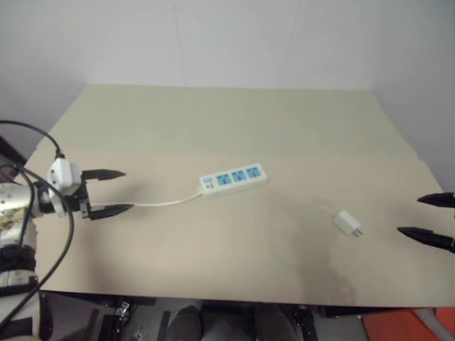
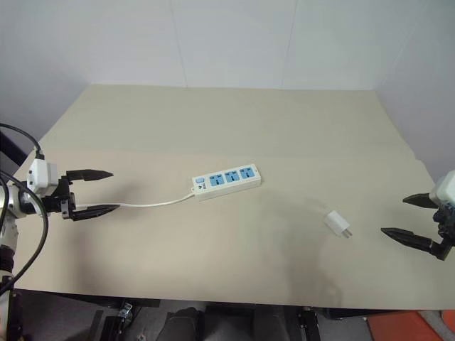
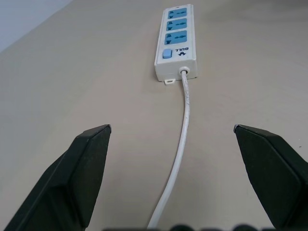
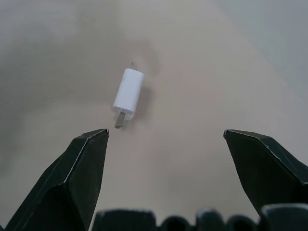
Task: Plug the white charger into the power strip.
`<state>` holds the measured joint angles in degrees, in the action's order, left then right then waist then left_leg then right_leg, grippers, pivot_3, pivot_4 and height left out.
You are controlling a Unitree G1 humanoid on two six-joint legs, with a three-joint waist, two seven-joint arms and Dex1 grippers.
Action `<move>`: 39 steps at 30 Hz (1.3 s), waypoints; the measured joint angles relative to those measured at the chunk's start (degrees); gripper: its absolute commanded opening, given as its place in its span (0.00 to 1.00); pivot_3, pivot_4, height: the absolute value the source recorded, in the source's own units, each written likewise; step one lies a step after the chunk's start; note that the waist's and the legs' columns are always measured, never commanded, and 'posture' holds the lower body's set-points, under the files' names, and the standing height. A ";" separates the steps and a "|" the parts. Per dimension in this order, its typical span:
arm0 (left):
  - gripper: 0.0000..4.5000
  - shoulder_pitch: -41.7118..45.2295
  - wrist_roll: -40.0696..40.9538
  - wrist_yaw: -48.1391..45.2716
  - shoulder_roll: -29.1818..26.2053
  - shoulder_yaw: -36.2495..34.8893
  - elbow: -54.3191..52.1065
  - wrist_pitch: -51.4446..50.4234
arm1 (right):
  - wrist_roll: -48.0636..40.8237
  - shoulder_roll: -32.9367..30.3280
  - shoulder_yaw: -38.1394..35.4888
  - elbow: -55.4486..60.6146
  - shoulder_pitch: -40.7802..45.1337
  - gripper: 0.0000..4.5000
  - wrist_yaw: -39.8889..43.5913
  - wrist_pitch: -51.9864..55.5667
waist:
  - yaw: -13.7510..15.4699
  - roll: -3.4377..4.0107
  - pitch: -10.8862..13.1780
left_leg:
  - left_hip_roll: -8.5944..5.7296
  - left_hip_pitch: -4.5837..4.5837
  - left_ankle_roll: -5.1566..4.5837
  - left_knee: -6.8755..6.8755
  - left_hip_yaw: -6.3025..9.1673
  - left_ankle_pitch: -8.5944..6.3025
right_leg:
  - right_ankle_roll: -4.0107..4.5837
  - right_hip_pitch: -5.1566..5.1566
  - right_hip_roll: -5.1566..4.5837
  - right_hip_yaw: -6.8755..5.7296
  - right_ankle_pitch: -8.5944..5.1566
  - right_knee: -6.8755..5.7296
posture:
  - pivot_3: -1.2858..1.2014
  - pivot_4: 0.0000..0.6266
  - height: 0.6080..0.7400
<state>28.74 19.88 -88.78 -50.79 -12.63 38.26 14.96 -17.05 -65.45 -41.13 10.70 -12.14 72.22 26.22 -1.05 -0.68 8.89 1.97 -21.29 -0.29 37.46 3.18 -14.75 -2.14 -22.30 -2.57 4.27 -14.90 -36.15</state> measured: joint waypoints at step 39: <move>0.99 26.62 -15.46 5.88 24.62 9.19 36.34 13.59 | -11.28 9.90 18.34 17.84 15.44 1.00 -16.60 11.36 | 0.04 -0.24 0.14 | -0.11 -0.18 -0.02 0.30 0.10 -0.01 | 0.02 0.05 -0.01 -0.02 0.09 -0.07 | 0.52 0.24 1.00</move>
<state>55.36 4.43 -82.90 -26.17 -3.44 74.60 28.55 -28.33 -55.56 -22.79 28.54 3.30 55.62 37.59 -1.01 -0.92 9.03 1.85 -21.47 -0.31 37.76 3.28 -14.76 -2.12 -22.26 -2.58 4.25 -14.82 -36.22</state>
